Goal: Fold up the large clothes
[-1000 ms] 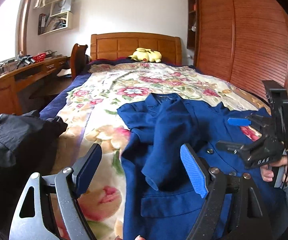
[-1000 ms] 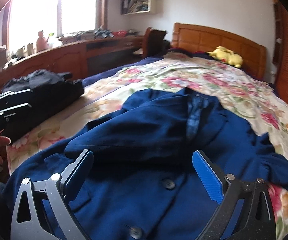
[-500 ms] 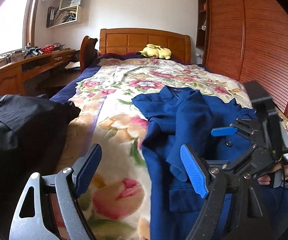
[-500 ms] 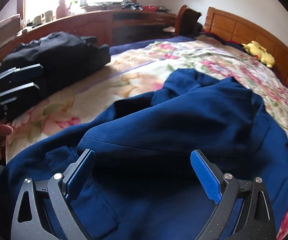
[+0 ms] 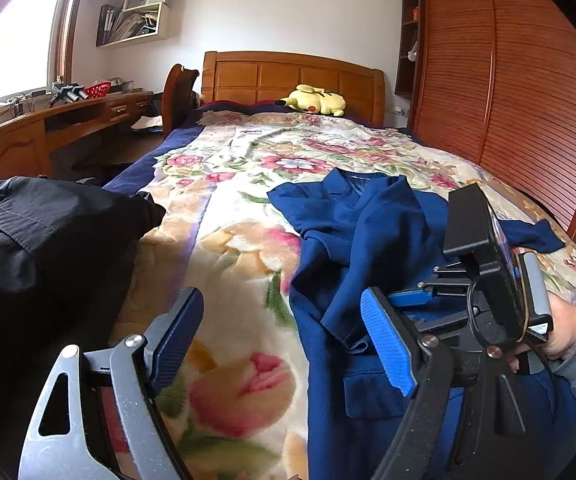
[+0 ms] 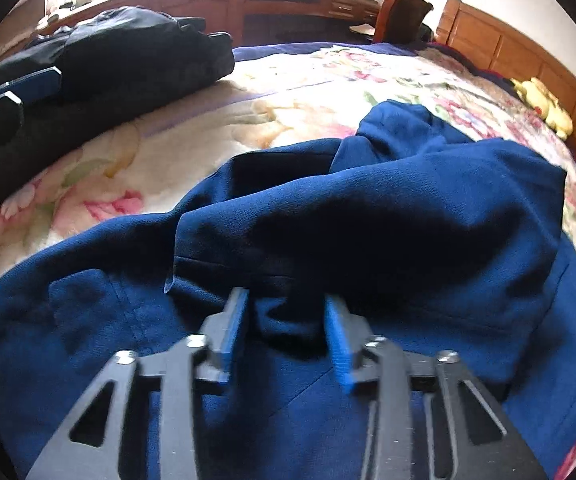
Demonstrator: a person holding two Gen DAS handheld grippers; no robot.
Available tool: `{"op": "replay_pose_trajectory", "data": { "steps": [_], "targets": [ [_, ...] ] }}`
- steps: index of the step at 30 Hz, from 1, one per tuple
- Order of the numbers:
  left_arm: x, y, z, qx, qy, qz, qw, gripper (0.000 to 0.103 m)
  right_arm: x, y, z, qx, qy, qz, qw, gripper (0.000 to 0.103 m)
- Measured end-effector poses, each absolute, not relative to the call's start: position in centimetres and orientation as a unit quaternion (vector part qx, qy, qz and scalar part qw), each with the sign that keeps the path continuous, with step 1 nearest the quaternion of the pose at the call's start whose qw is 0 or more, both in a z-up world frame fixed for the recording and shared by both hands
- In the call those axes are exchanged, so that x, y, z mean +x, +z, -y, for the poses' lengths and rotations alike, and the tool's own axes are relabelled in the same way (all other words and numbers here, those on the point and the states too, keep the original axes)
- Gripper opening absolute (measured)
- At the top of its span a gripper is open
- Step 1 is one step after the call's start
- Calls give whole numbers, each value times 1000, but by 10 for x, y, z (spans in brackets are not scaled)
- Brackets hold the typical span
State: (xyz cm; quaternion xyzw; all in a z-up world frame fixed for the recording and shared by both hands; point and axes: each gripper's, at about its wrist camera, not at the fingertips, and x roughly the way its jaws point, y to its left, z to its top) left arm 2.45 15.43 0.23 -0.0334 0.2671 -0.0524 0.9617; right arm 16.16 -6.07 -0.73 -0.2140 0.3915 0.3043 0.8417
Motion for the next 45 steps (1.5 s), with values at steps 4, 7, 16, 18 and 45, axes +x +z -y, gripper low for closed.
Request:
{"op": "replay_pose_trajectory", "data": {
  "steps": [4,7,16,18,45],
  "targets": [
    [25,2,-152,-34,-55,-266,962,82,159,6,71,-196,299,-372,857,5],
    [25,3,-146,-27,-58,-262,963,82,158,27,94,-159,285,-345,880,5],
    [30,5,-134,-25,-66,-261,963,82,147,78,180,-69,202,-264,941,5],
    [32,7,-129,-26,-70,-260,963,82,143,82,197,-61,181,-258,947,5],
    [62,15,-24,13,-146,-257,955,82,68,31,257,-36,90,-350,932,17]
  ]
}}
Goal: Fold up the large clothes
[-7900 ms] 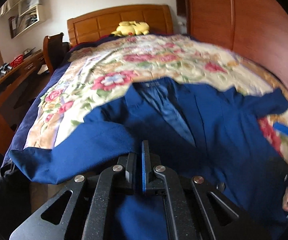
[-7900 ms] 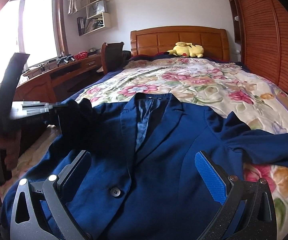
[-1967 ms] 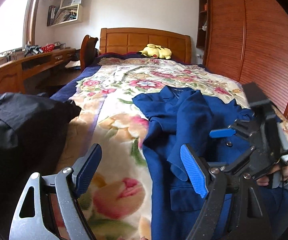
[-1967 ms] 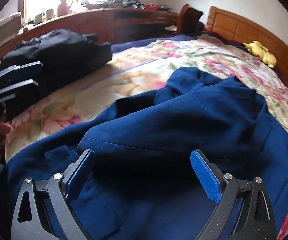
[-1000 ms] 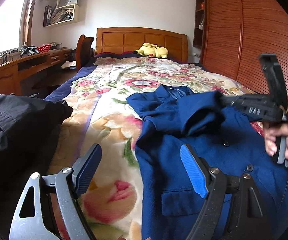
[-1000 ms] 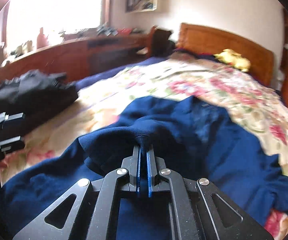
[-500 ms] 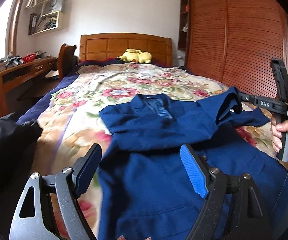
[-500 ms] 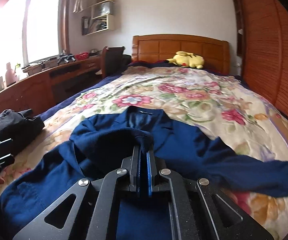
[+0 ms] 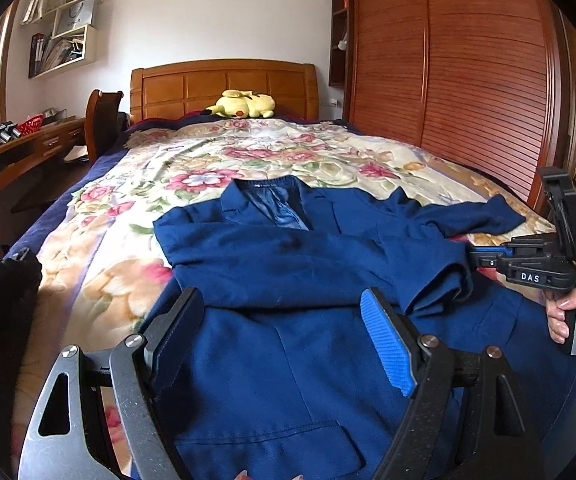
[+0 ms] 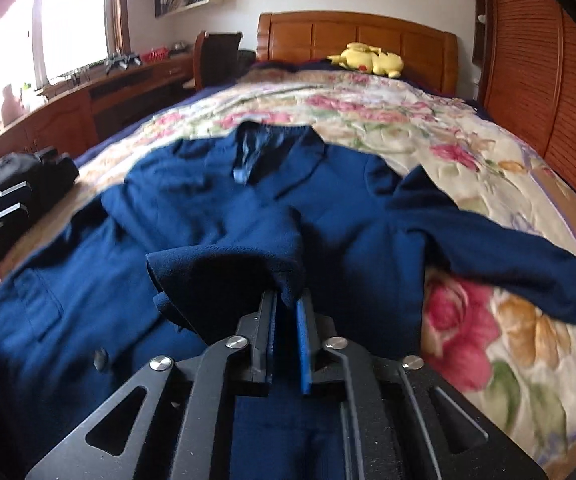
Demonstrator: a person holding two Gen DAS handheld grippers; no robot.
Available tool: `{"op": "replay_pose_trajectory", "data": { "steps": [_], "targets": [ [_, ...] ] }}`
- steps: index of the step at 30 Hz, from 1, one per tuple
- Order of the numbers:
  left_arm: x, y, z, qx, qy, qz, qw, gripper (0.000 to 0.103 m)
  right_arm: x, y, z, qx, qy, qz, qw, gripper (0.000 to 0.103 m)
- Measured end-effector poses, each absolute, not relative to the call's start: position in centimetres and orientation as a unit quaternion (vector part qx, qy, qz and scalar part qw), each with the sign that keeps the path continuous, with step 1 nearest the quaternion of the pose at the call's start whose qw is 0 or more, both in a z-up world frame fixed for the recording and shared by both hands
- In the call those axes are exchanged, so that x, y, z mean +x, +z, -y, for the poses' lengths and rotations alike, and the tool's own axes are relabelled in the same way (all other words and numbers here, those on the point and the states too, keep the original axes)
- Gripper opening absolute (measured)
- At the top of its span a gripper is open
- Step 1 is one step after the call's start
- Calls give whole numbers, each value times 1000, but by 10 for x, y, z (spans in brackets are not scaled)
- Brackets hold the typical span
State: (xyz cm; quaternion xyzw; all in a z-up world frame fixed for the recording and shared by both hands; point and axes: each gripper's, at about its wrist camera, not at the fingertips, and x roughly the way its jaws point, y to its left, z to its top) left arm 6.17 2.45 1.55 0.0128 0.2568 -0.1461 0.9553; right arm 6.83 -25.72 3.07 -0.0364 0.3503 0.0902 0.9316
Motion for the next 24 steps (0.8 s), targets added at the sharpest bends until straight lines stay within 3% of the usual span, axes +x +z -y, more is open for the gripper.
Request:
{"op": "replay_pose_trajectory", "data": {
  "steps": [4,13,17,24],
  "targets": [
    [64,10,-22,18,-146,-264,953,82,65,37,262,-46,76,-353,931,48],
    [61,8,-24,19,-141,-260,955,82,53,52,233,-63,122,-342,930,50],
    [61,6,-25,22,-139,-262,955,82,62,44,212,-82,143,-349,922,62],
    [59,5,-27,25,-136,-264,955,82,89,12,193,-128,158,-404,892,63]
  ]
}}
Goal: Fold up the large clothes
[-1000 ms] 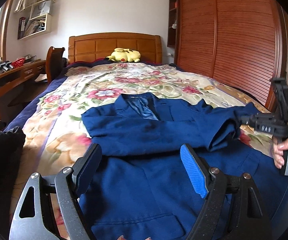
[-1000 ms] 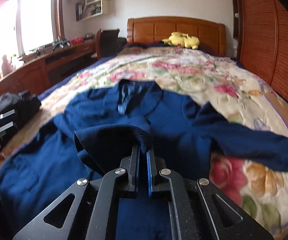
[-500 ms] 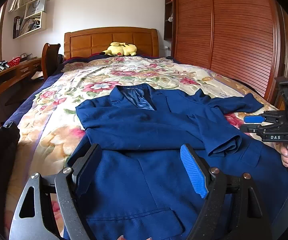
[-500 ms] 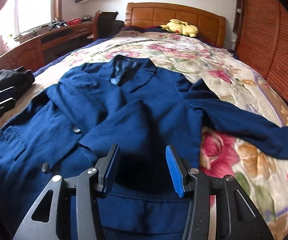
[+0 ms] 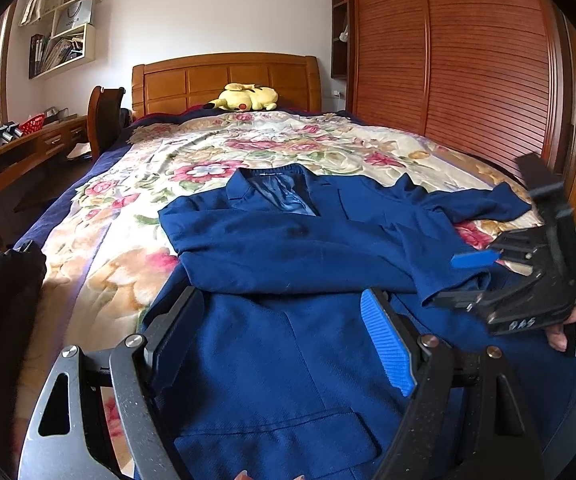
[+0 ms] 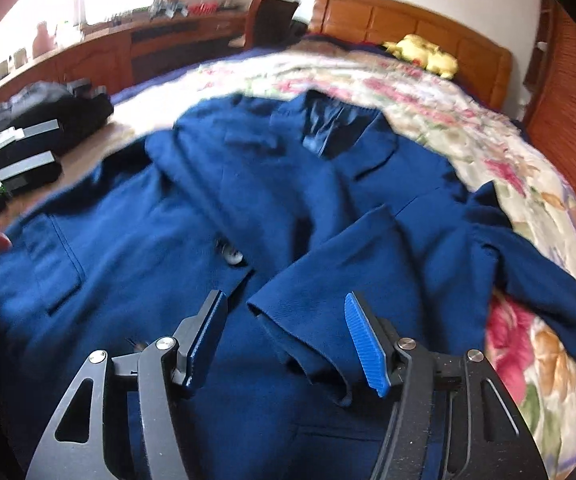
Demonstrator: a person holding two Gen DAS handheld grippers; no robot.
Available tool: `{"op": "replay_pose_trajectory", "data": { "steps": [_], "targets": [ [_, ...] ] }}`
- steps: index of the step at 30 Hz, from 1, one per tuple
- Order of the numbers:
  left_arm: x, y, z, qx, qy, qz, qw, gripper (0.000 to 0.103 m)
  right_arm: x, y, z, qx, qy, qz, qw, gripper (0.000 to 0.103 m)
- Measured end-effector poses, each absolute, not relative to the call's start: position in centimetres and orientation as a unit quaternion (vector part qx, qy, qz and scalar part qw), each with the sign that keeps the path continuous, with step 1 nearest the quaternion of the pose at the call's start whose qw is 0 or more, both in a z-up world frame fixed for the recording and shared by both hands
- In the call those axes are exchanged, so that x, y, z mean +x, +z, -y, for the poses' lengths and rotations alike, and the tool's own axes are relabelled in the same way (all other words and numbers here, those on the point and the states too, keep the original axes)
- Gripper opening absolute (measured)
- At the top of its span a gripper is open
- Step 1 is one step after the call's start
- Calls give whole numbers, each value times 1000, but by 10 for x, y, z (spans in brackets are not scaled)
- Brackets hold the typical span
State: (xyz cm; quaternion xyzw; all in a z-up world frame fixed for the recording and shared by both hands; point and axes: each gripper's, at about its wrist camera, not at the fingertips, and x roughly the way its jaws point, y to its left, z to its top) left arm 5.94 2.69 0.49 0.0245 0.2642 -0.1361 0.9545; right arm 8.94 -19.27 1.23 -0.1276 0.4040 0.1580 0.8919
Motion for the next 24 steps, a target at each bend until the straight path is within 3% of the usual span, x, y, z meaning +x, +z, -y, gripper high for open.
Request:
{"op": "replay_pose_trajectory", "data": {
  "steps": [11,13,14,16,24],
  "targets": [
    [57,6,-29,25,-134,-262,955,82,108,-5,190,-151,147,-420,883,61],
    [57,6,-28,25,-133,-262,955,82,109,-6,191,-157,139,-419,883,43],
    [57,6,-28,25,-134,-262,955,82,109,-6,193,-157,138,-418,884,39],
    [57,6,-29,24,-134,-262,955,82,106,-1,195,-150,136,-413,888,10],
    [52,8,-31,25,-135,-258,956,82,85,32,238,-92,81,-356,927,7]
  ]
}}
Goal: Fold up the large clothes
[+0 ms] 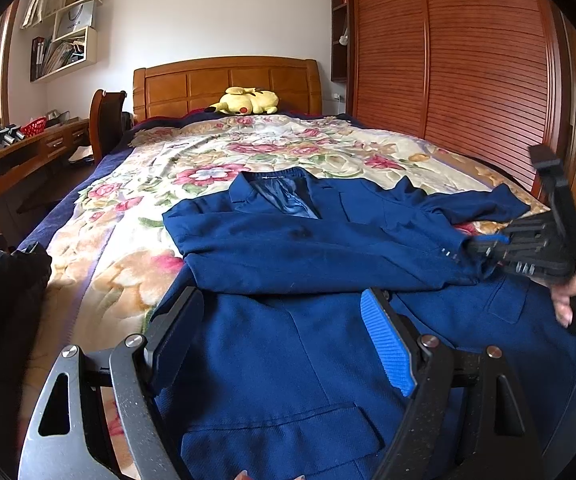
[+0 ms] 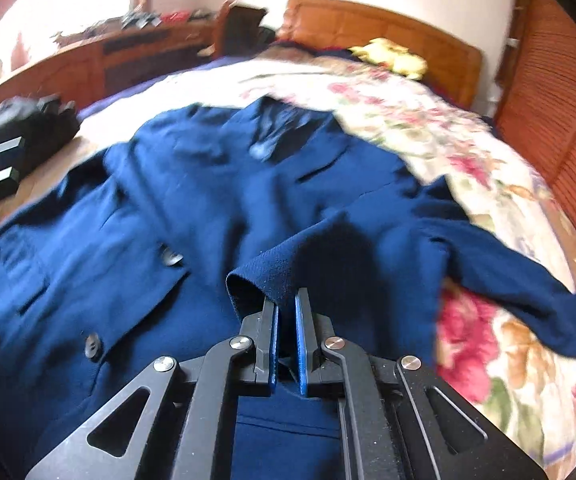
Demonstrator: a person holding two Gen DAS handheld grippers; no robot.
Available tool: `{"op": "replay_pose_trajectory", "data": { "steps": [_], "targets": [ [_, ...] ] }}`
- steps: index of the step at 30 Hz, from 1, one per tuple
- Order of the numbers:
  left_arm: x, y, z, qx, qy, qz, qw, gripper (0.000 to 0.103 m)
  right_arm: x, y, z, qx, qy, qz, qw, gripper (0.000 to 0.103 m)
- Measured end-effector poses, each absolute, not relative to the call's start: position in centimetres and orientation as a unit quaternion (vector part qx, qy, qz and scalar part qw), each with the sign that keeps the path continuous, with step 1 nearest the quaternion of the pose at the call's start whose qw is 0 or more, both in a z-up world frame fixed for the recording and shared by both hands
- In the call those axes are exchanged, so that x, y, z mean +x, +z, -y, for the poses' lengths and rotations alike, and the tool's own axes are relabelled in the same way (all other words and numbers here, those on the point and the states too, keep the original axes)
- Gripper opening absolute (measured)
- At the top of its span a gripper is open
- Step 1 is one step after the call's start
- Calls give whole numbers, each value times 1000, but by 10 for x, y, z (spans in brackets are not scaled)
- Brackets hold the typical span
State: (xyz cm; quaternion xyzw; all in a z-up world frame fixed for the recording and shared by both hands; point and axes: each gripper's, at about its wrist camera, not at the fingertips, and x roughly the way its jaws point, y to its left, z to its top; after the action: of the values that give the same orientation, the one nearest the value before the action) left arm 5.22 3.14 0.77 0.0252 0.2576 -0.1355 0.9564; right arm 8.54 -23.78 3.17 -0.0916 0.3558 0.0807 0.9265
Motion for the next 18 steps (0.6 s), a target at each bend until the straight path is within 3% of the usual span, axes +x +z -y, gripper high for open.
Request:
{"op": "replay_pose_trajectory", "data": {
  "steps": [10,14,18],
  "targets": [
    [49,10,-30,25,-135,-254,957,82,75,38,300,-20,0,-349,937,8],
    [46,12,-25,28,-138,-252,958,82,69,39,307,-14,-28,-339,940,12],
    [37,16,-16,29,-145,-241,959,82,57,43,306,0,-30,-333,943,23]
  ]
}}
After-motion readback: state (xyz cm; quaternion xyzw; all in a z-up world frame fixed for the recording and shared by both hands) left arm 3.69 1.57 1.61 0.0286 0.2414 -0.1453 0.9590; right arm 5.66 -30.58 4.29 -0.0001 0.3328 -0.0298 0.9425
